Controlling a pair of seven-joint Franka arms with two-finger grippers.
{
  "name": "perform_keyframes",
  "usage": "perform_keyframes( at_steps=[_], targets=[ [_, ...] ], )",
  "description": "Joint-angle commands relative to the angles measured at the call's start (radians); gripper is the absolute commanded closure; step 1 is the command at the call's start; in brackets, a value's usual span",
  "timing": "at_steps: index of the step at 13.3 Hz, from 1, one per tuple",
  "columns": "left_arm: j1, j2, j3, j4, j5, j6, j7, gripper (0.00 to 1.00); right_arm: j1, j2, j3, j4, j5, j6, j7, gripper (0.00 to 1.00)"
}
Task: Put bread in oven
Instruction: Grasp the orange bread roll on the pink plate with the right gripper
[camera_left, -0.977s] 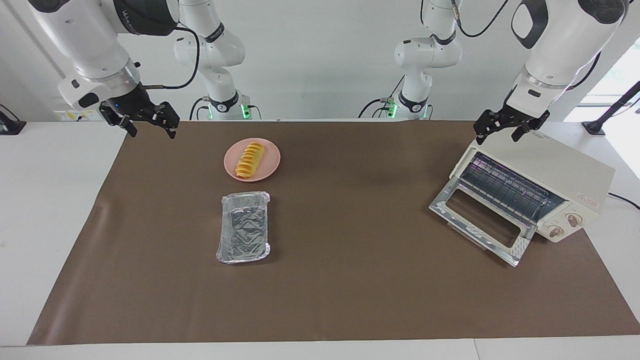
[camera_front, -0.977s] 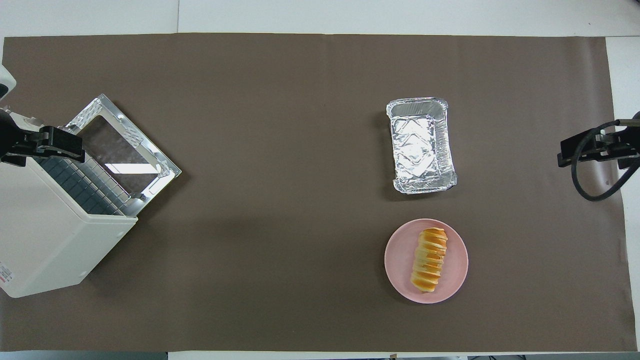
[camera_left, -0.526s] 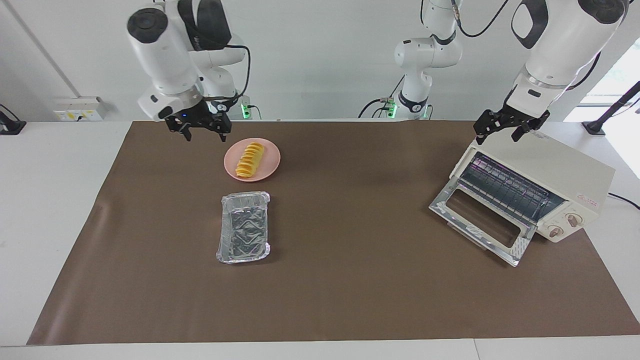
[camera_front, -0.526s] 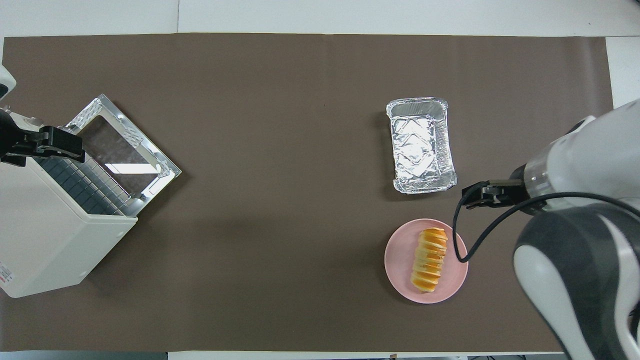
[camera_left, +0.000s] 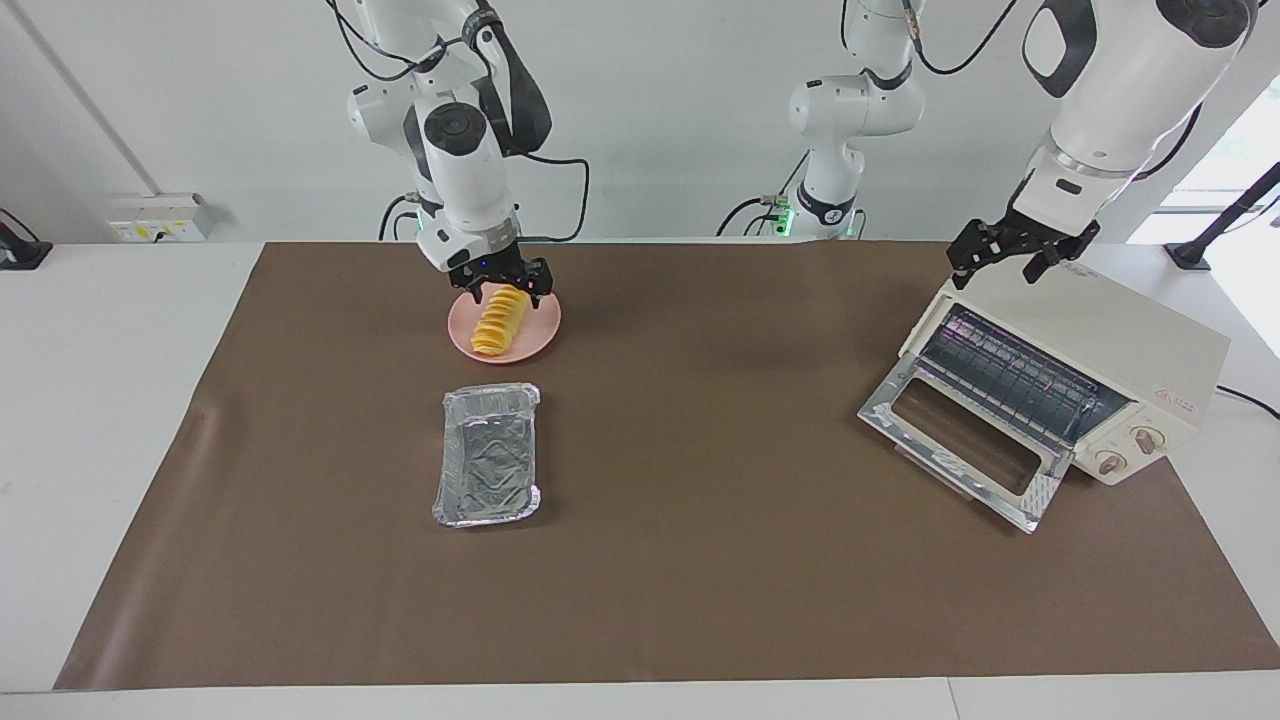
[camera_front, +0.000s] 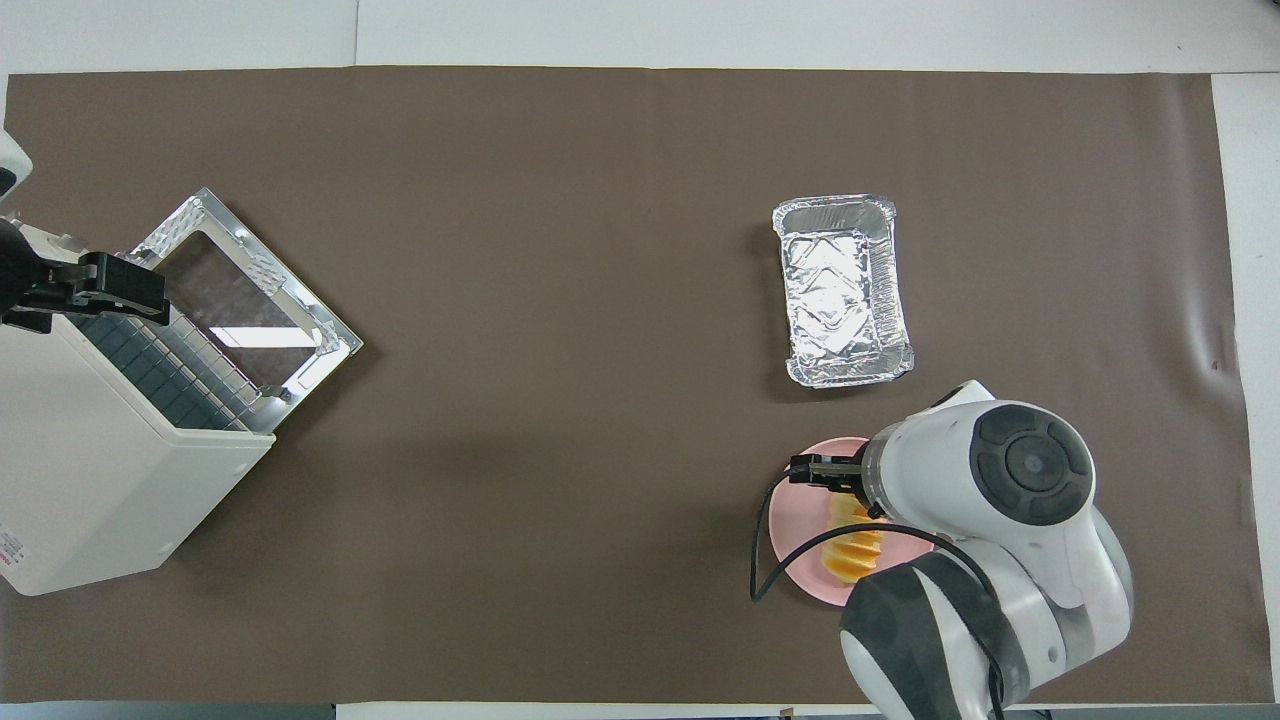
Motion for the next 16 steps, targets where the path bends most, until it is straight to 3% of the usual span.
perform_keyframes(
  at_steps=[1,8,10,13,16],
  targets=[
    [0.006,-0.026,0.001,-0.027,-0.017,0.008,0.001,0.00,-0.014,-0.013,-0.004,-0.053,0.016,0.055,0.006,0.00],
    [0.006,-0.026,0.001,-0.027,-0.015,0.008,0.001,0.00,-0.070,0.010,-0.006,-0.138,0.095,0.098,0.006,0.00],
    [0.006,-0.026,0.001,-0.027,-0.015,0.008,0.001,0.00,-0.070,0.012,-0.006,-0.145,0.096,0.098,0.009,0.05],
    [0.006,-0.026,0.001,-0.027,-0.015,0.008,0.001,0.00,-0.070,0.018,-0.006,-0.145,0.096,0.098,0.009,0.26],
    [0.006,-0.026,0.001,-0.027,-0.017,0.008,0.001,0.00,-0.066,0.018,-0.004,-0.155,0.096,0.105,0.009,0.55]
  ],
)
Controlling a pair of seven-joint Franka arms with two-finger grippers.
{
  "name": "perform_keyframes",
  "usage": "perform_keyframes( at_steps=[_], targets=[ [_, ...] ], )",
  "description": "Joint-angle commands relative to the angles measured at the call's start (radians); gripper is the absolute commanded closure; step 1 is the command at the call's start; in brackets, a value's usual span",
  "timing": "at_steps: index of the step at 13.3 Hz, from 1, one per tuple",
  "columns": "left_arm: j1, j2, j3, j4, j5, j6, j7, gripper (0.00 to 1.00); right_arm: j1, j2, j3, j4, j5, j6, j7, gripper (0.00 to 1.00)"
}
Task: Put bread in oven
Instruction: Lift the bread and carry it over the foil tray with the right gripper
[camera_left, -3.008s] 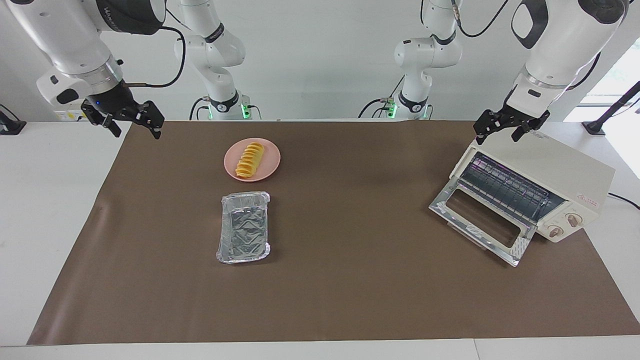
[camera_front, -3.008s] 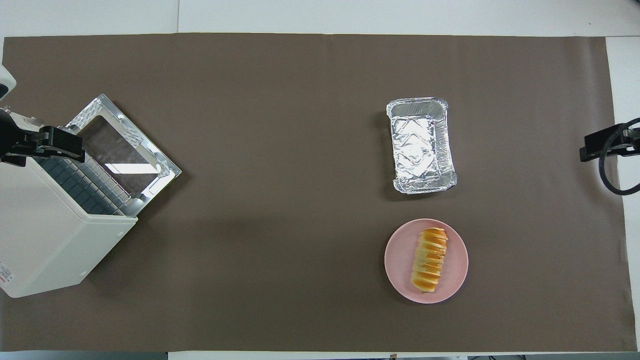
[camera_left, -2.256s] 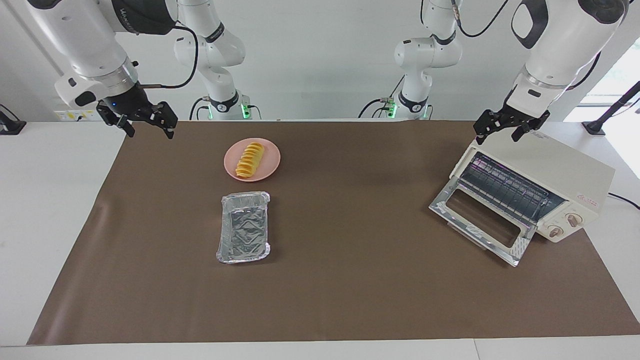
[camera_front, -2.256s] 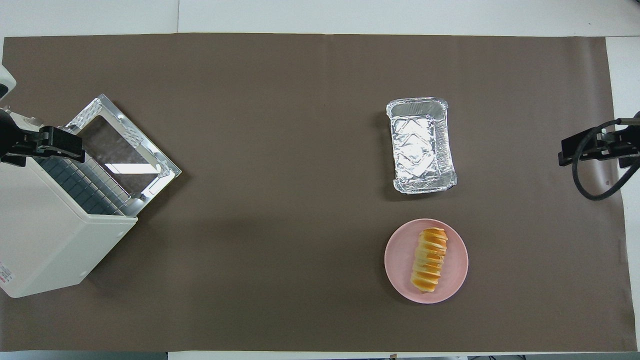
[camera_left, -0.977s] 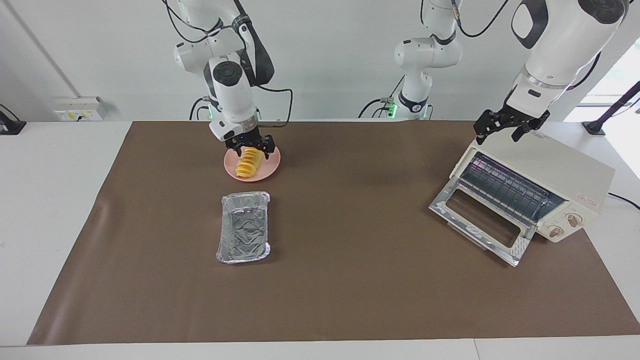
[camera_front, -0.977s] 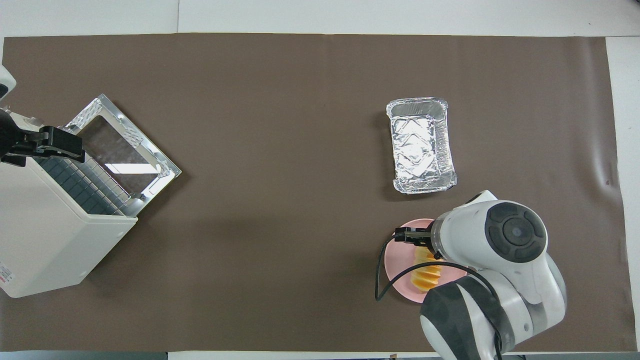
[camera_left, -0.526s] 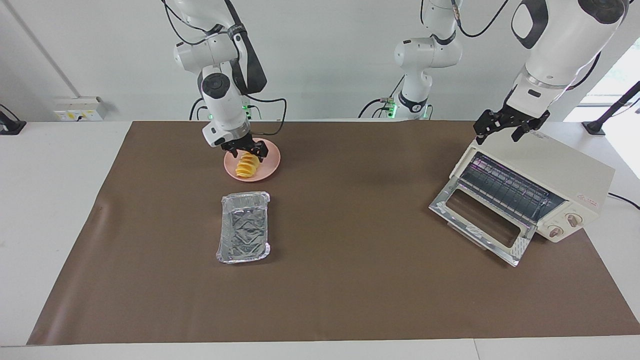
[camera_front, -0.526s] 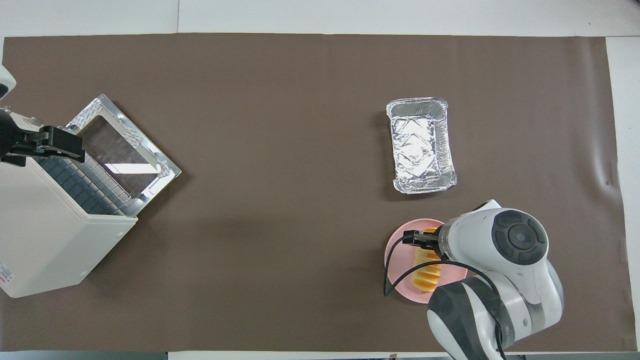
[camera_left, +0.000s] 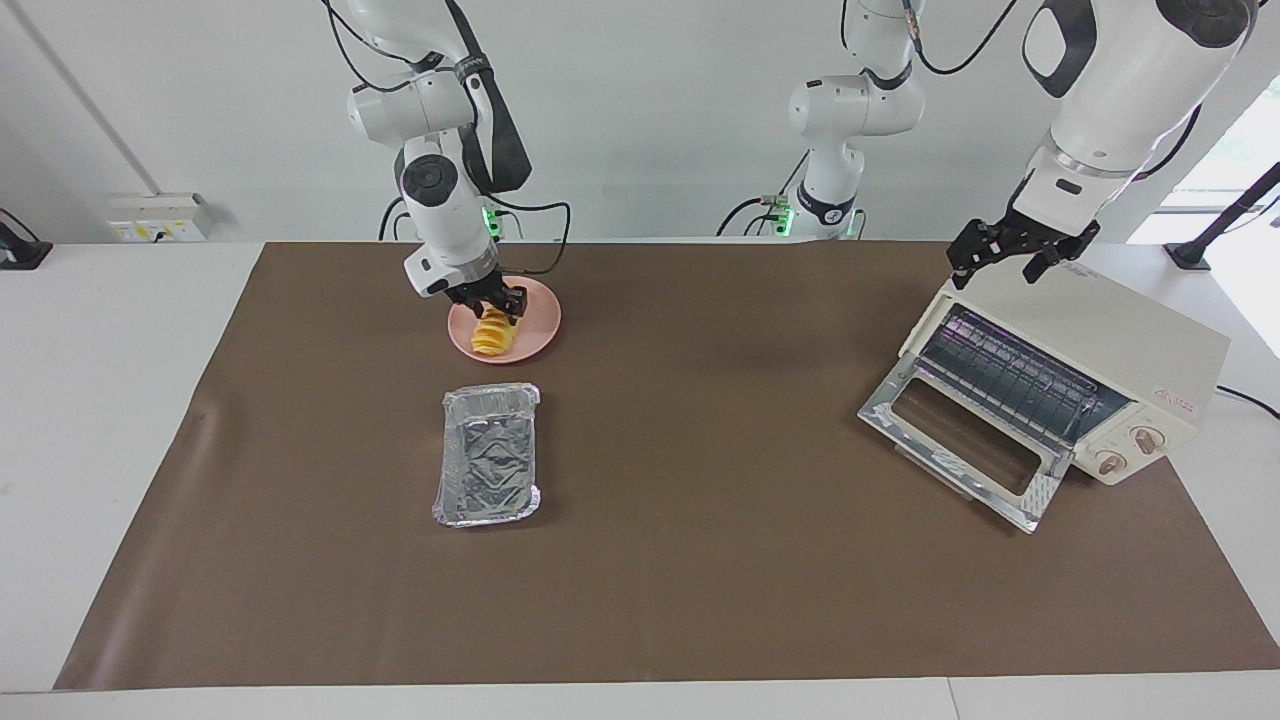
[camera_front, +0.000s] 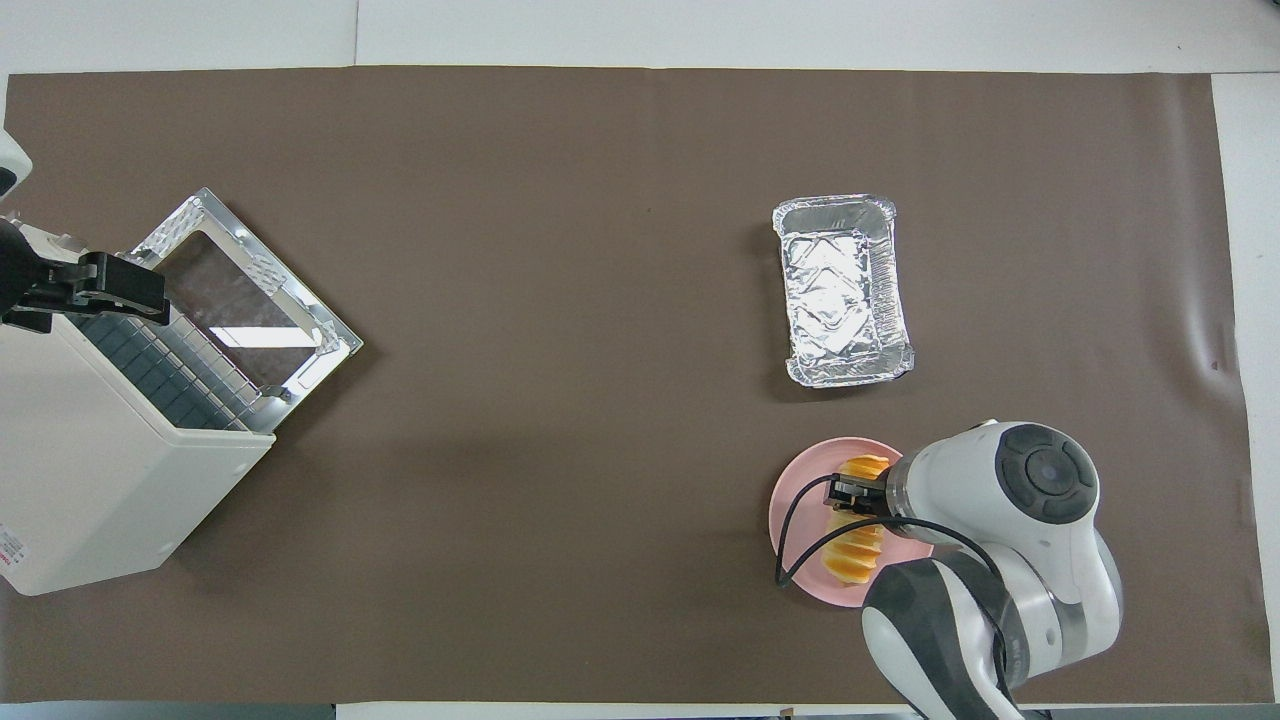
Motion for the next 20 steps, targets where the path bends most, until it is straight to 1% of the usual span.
perform_keyframes(
  at_steps=[1,2,3,5,7,9,11,12,13,15,16,19,20],
  targets=[
    [0.006,-0.026,0.001,-0.026,-0.015,0.008,0.001,0.00,-0.002,-0.003,0.006,-0.030,0.017,0.045,0.008,0.60],
    [0.006,-0.026,0.001,-0.027,-0.017,0.008,0.001,0.00,-0.002,-0.005,0.006,-0.039,0.016,0.061,0.008,0.60],
    [0.006,-0.026,0.001,-0.026,-0.017,0.008,0.001,0.00,-0.002,-0.006,0.008,-0.045,0.016,0.066,0.008,0.68],
    [0.006,-0.026,0.001,-0.027,-0.015,0.008,0.001,0.00,0.000,-0.005,0.008,-0.041,0.017,0.061,0.005,1.00],
    [0.006,-0.026,0.001,-0.026,-0.015,0.008,0.001,0.00,-0.002,-0.002,0.006,0.007,0.016,0.024,0.002,1.00],
    [0.006,-0.026,0.001,-0.027,-0.015,0.008,0.001,0.00,-0.009,-0.019,0.005,0.095,0.017,-0.130,0.003,1.00],
    [0.006,-0.027,0.001,-0.027,-0.015,-0.009,0.001,0.00,-0.014,-0.040,-0.014,0.218,0.017,-0.280,-0.015,1.00],
    [0.006,-0.027,0.003,-0.026,-0.017,-0.003,0.001,0.00,-0.026,-0.033,-0.026,0.282,0.016,-0.334,-0.049,1.00],
    [0.006,-0.027,0.001,-0.027,-0.015,-0.014,0.001,0.00,-0.069,-0.011,-0.027,0.351,0.010,-0.365,-0.120,1.00],
    [0.006,-0.027,0.003,-0.023,-0.015,-0.029,-0.002,0.00,-0.146,0.067,-0.028,0.465,-0.001,-0.361,-0.289,1.00],
    [0.006,-0.038,0.001,-0.024,-0.015,-0.031,0.001,0.00,-0.166,0.119,-0.028,0.529,-0.001,-0.359,-0.344,1.00],
    [0.000,-0.043,0.001,-0.030,-0.017,-0.067,-0.001,0.00,-0.172,0.278,-0.028,0.711,-0.021,-0.352,-0.447,1.00],
    [0.001,-0.043,0.001,-0.030,-0.017,-0.069,-0.002,0.00,-0.169,0.326,-0.028,0.763,-0.024,-0.344,-0.457,1.00]
  ],
)
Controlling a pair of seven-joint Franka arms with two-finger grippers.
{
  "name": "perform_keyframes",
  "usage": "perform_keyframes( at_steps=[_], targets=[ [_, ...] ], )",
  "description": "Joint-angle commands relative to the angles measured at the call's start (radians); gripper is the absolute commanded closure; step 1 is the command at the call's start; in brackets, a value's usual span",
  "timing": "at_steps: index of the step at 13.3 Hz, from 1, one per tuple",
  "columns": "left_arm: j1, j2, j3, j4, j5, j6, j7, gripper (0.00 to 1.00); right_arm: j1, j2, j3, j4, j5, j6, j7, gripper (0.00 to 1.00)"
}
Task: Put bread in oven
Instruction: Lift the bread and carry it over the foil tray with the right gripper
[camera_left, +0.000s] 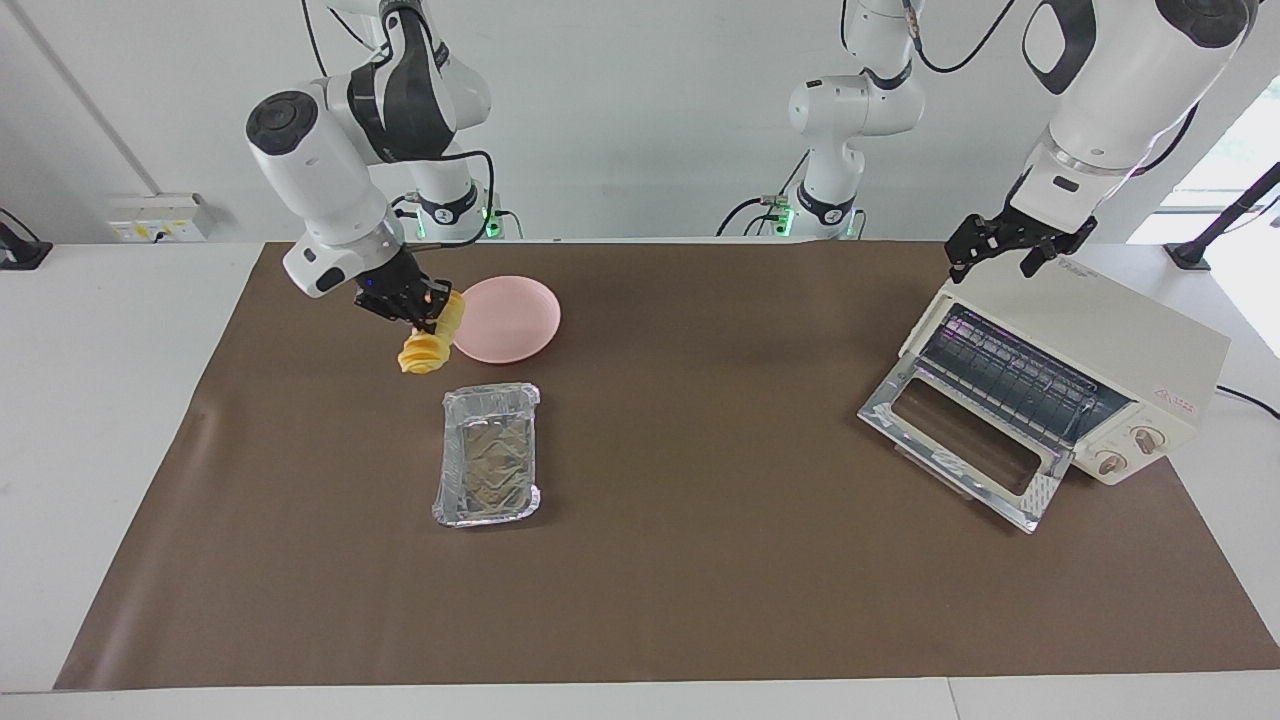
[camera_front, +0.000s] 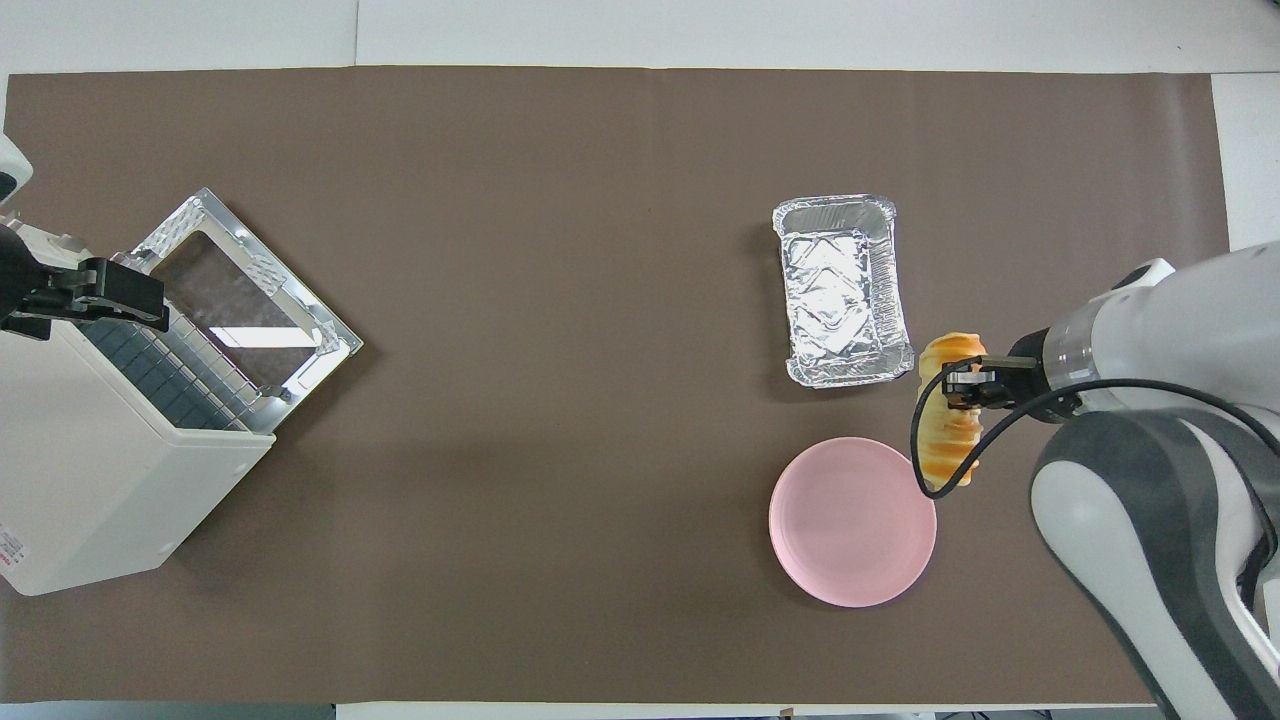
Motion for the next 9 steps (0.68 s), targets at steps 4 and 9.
perform_keyframes(
  at_steps=[4,9],
  targets=[
    [0.001,-0.032,0.003,-0.029,-0.015,-0.013,-0.002,0.00,0.030,0.263,0.014,0.228,-0.017,0.074,-0.068,1.00],
    [0.006,-0.032,0.003,-0.029,-0.015,-0.013,-0.002,0.00,0.055,0.355,0.019,0.218,-0.013,0.187,-0.068,1.00]
  ],
)
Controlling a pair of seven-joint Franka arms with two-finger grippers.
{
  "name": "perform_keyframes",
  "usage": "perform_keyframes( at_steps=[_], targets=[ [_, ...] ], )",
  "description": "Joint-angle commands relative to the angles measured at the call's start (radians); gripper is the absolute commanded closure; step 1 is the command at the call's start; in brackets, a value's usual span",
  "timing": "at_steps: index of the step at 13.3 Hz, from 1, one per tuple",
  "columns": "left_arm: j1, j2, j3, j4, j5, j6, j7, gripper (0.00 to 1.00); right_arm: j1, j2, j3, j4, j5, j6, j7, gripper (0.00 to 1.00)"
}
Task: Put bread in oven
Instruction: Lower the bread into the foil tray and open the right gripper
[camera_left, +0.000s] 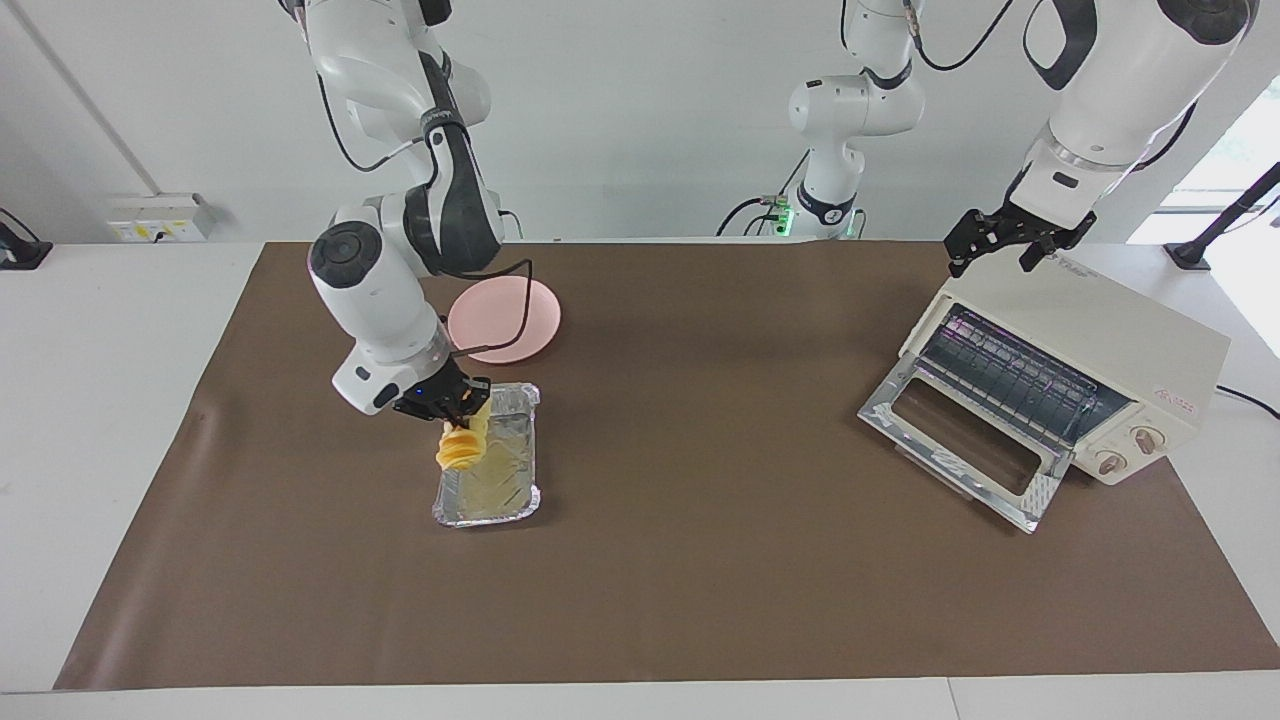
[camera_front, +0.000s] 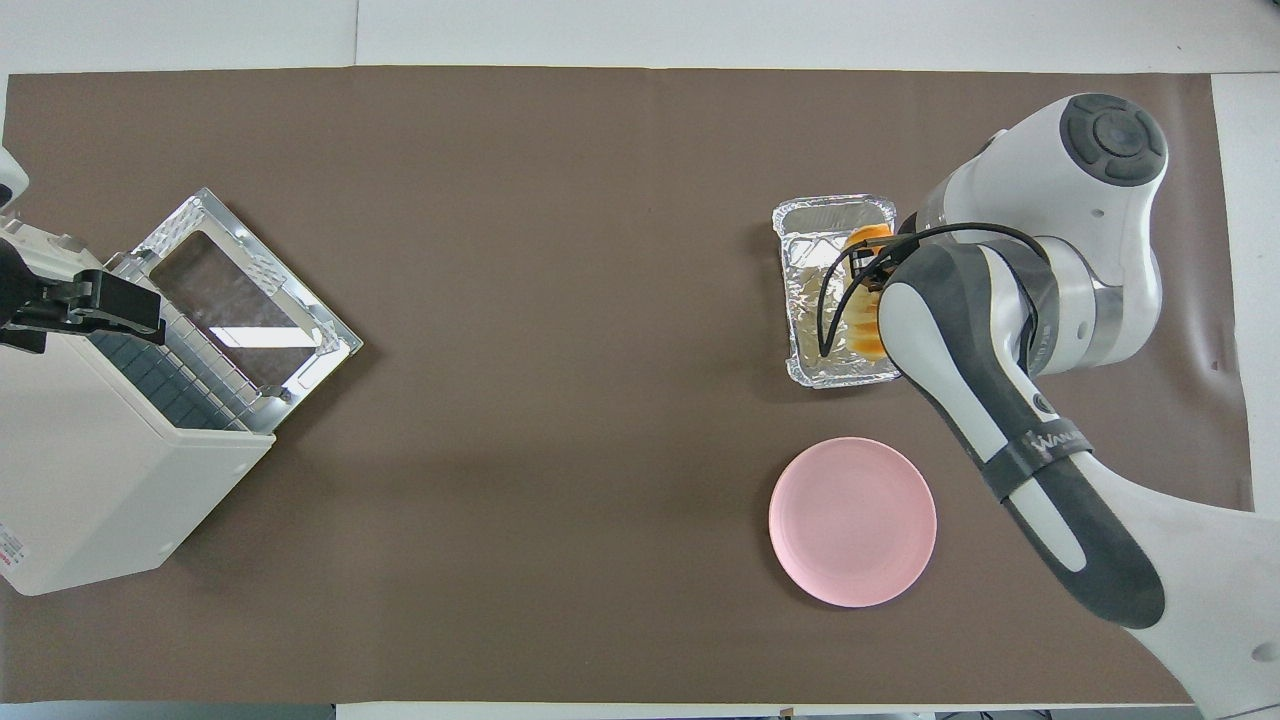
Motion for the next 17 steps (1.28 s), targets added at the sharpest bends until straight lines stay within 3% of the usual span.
perform_keyframes(
  at_steps=[1,7,8,9,10,14,17],
  targets=[
    [0.006,-0.028,0.001,-0.028,-0.015,-0.009,-0.002,0.00,0.004,0.043,0.004,0.016,-0.009,0.049,-0.020,1.00],
    [0.006,-0.028,0.001,-0.028,-0.015,-0.009,-0.002,0.00,0.028,0.086,0.006,0.002,-0.003,0.132,-0.016,1.00],
    [0.006,-0.028,0.001,-0.028,-0.017,-0.007,-0.002,0.00,0.029,0.086,0.006,0.005,-0.003,0.126,-0.016,0.76],
    [0.006,-0.028,0.001,-0.028,-0.017,-0.009,-0.002,0.00,0.022,0.084,0.006,0.009,-0.005,0.117,-0.016,0.21],
    [0.006,-0.028,0.001,-0.028,-0.015,-0.009,-0.002,0.00,0.012,0.080,0.004,0.020,-0.008,0.092,-0.018,0.01],
    [0.006,-0.028,0.001,-0.028,-0.015,-0.009,-0.002,0.00,-0.017,0.058,-0.007,0.085,-0.014,-0.024,-0.053,0.00],
    [0.006,-0.028,0.001,-0.028,-0.015,-0.009,-0.002,0.00,-0.071,0.037,-0.007,0.002,-0.011,0.023,-0.116,0.00]
  ],
)
